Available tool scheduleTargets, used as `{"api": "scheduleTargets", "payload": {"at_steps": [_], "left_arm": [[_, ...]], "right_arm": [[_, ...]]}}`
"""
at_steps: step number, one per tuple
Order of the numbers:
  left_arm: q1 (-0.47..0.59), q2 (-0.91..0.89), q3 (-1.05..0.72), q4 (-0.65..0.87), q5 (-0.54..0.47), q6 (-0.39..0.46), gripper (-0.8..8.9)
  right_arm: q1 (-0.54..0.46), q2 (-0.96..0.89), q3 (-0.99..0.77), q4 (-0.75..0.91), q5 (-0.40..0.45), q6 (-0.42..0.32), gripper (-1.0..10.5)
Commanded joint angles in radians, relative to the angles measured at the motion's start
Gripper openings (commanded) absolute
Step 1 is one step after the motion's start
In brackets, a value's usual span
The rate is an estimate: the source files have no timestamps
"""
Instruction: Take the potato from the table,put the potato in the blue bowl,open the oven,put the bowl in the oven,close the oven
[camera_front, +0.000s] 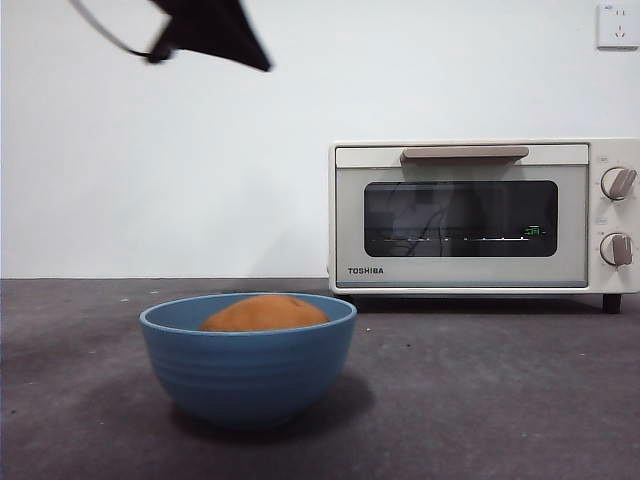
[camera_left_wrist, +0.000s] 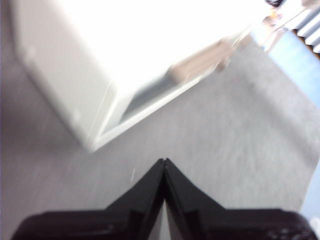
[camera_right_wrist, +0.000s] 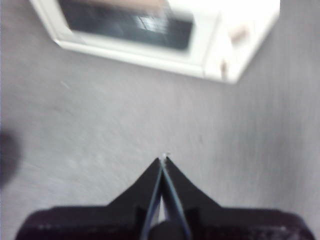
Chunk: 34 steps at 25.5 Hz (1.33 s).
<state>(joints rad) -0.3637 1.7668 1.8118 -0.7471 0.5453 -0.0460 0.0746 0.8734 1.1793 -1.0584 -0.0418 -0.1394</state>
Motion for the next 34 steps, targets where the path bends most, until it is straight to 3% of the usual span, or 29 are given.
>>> {"api": "scheduleTargets", "payload": {"at_steps": [1, 5, 8, 11, 15, 18, 21, 26, 30, 34], "left_arm": [[-0.048, 0.106, 0.155, 0.004, -0.002, -0.003, -0.05], [-0.112, 0.240, 0.353, 0.005, -0.067, -0.003, -0.05], [-0.158, 0.326, 0.456, 0.035, -0.107, -0.002, -0.06], [-0.196, 0.390, 0.507, 0.103, -0.117, 0.001, -0.06], [-0.240, 0.438, 0.509, 0.208, -0.184, 0.042, -0.06], [-0.271, 0.469, 0.509, 0.280, -0.257, 0.104, -0.06], [-0.293, 0.492, 0.509, 0.339, -0.262, 0.172, -0.06], [-0.320, 0.509, 0.509, 0.339, -0.346, 0.308, -0.06], [-0.330, 0.523, 0.509, 0.306, -0.364, 0.369, -0.06], [-0.327, 0.545, 0.509, 0.271, -0.372, 0.370, -0.06]], "right_arm": [[-0.042, -0.058, -0.163, 0.058, -0.005, 0.053, -0.1], [-0.103, -0.126, -0.327, 0.127, -0.058, 0.151, -0.1], [-0.144, -0.154, -0.401, 0.163, -0.151, 0.208, -0.1], [-0.170, -0.177, -0.444, 0.192, -0.237, 0.235, -0.1], [-0.178, -0.197, -0.444, 0.188, -0.275, 0.268, -0.1], [-0.179, -0.197, -0.444, 0.174, -0.276, 0.268, -0.1], [-0.179, -0.197, -0.444, 0.179, -0.276, 0.267, -0.1], [-0.179, -0.196, -0.444, 0.186, -0.276, 0.263, -0.1], [-0.179, -0.196, -0.444, 0.188, -0.277, 0.263, -0.1], [-0.179, -0.196, -0.444, 0.192, -0.277, 0.259, -0.1]]}}
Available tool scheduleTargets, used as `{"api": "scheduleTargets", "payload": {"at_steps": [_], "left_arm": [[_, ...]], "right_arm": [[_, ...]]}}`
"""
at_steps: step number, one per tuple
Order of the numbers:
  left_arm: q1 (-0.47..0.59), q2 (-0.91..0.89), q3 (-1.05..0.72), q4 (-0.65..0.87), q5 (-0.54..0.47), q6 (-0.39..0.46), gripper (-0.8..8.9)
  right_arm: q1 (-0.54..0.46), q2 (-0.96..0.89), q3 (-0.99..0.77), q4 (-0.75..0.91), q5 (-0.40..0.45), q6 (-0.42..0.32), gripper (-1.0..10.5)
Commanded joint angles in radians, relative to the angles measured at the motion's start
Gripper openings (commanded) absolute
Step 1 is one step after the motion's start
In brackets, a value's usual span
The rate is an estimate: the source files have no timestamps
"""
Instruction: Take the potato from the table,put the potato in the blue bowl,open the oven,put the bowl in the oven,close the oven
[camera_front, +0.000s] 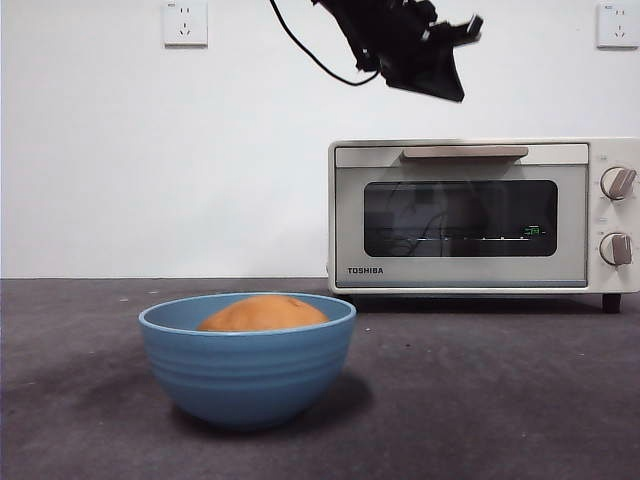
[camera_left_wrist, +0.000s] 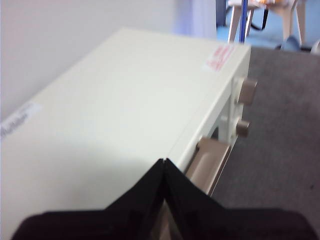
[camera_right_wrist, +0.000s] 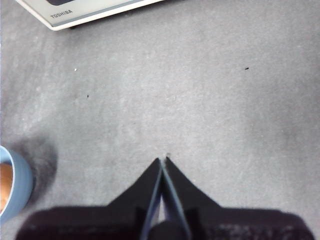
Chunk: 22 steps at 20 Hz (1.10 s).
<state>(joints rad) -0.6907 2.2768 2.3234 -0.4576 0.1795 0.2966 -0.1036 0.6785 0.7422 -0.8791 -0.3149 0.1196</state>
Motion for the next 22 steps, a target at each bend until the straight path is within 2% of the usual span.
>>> {"api": "scheduleTargets", "payload": {"at_steps": [1, 13, 22], "left_arm": [[0.002, 0.046, -0.003, -0.025, -0.008, 0.027, -0.06], [0.016, 0.068, -0.003, -0.119, -0.024, 0.025, -0.06], [0.014, 0.068, -0.003, -0.282, -0.019, -0.012, -0.06]], "right_arm": [[-0.001, -0.002, -0.007, 0.013, -0.003, 0.000, -0.1], [-0.001, 0.000, -0.008, 0.013, -0.003, 0.000, -0.1], [-0.001, 0.000, -0.008, 0.012, -0.005, 0.002, -0.1]]}}
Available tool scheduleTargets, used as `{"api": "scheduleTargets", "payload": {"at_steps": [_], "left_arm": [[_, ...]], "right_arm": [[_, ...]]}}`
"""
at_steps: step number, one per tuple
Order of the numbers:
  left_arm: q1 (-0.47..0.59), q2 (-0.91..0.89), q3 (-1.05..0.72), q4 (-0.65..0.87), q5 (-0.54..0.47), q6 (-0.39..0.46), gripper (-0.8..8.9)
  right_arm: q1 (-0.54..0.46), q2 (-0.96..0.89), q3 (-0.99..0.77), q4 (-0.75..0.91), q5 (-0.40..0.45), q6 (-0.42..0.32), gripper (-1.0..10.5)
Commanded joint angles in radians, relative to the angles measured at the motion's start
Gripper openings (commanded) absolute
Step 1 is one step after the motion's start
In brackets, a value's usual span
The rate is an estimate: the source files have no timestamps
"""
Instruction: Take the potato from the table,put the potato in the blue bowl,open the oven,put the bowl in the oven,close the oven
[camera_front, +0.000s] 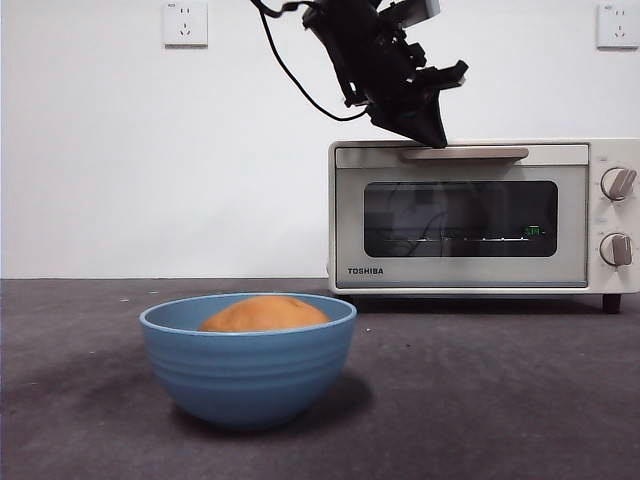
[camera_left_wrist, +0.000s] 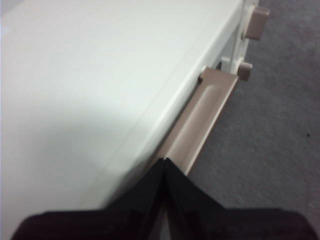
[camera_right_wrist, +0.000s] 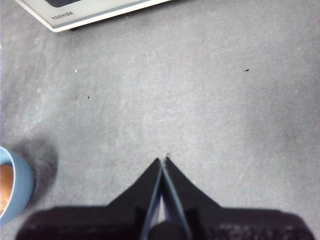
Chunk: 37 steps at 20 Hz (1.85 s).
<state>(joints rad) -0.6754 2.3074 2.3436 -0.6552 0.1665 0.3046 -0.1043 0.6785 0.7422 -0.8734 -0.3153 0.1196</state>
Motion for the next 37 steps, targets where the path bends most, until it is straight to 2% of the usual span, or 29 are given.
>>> {"api": "scheduleTargets", "payload": {"at_steps": [1, 3, 5, 8, 11, 13, 18, 24, 28, 33, 37], "left_arm": [[-0.005, 0.037, -0.023, -0.097, -0.005, -0.031, -0.06], [-0.011, 0.037, -0.023, -0.117, -0.003, -0.045, -0.06], [-0.019, 0.037, -0.023, -0.132, -0.003, -0.055, -0.06], [-0.027, 0.037, -0.023, -0.149, -0.003, -0.089, -0.06], [-0.038, 0.037, -0.023, -0.183, -0.003, -0.122, -0.06], [-0.047, 0.037, -0.023, -0.209, -0.002, -0.142, -0.06], [-0.069, 0.037, -0.023, -0.249, -0.002, -0.177, -0.06], [-0.098, 0.037, -0.024, -0.251, -0.002, -0.209, -0.06], [-0.121, 0.037, -0.027, -0.248, -0.003, -0.232, -0.06], [-0.139, 0.042, -0.099, -0.222, -0.010, -0.267, -0.06], [-0.143, 0.042, -0.178, -0.212, -0.011, -0.272, -0.06]], "right_arm": [[0.000, 0.000, -0.008, 0.006, -0.010, 0.006, -0.1], [0.000, -0.001, -0.006, 0.000, -0.037, 0.036, -0.1], [0.000, -0.001, -0.003, -0.018, -0.105, 0.077, 0.0], [0.000, -0.005, 0.002, -0.016, -0.223, 0.099, 0.0], [0.000, -0.024, 0.016, -0.023, -0.296, 0.134, 0.0], [0.000, -0.042, 0.041, -0.050, -0.292, 0.143, 0.0], [0.000, -0.070, 0.170, -0.183, -0.205, 0.137, 0.0], [0.000, -0.077, 0.414, -0.380, -0.137, 0.078, 0.0], [0.000, -0.077, 0.612, -0.497, -0.103, 0.071, 0.0], [0.000, -0.078, 0.785, -0.498, -0.101, 0.089, 0.0], [0.000, -0.078, 0.820, -0.498, -0.096, 0.090, 0.0]]}}
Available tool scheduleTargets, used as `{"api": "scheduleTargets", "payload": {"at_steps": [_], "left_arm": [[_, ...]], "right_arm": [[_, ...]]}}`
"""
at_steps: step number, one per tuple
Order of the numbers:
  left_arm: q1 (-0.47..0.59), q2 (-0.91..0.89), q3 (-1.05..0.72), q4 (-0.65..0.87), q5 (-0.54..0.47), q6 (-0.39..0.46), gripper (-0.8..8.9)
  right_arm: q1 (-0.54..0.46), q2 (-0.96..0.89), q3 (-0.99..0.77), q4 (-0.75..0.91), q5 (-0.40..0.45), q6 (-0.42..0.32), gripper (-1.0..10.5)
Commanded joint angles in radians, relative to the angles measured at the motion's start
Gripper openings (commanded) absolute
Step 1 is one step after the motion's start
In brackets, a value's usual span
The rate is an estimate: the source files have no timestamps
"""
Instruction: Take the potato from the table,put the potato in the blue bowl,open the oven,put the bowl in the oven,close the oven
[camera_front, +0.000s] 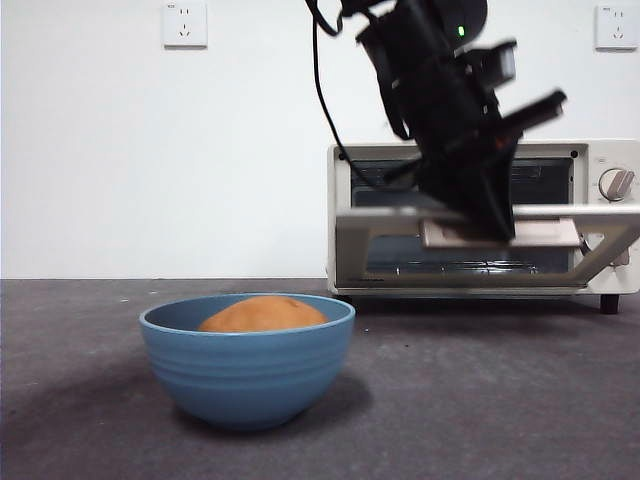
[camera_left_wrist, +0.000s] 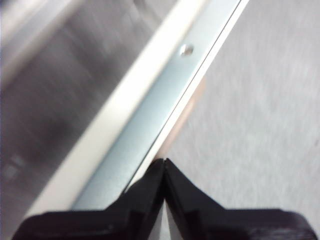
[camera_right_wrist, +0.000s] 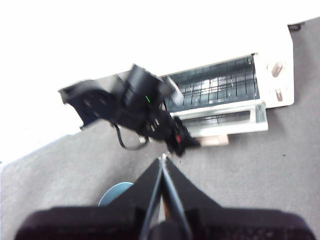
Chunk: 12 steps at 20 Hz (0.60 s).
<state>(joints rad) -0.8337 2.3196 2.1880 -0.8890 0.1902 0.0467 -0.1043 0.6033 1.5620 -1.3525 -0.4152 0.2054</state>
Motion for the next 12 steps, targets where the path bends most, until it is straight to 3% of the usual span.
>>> {"api": "scheduleTargets", "payload": {"at_steps": [1, 12], "left_arm": [[0.013, 0.030, -0.034, 0.022, -0.034, -0.014, -0.06], [-0.033, 0.029, -0.049, -0.080, 0.004, 0.025, -0.06]], "right_arm": [[0.000, -0.003, -0.001, -0.019, 0.004, 0.004, 0.0], [0.000, -0.003, -0.005, -0.019, 0.004, 0.001, 0.0]]}}
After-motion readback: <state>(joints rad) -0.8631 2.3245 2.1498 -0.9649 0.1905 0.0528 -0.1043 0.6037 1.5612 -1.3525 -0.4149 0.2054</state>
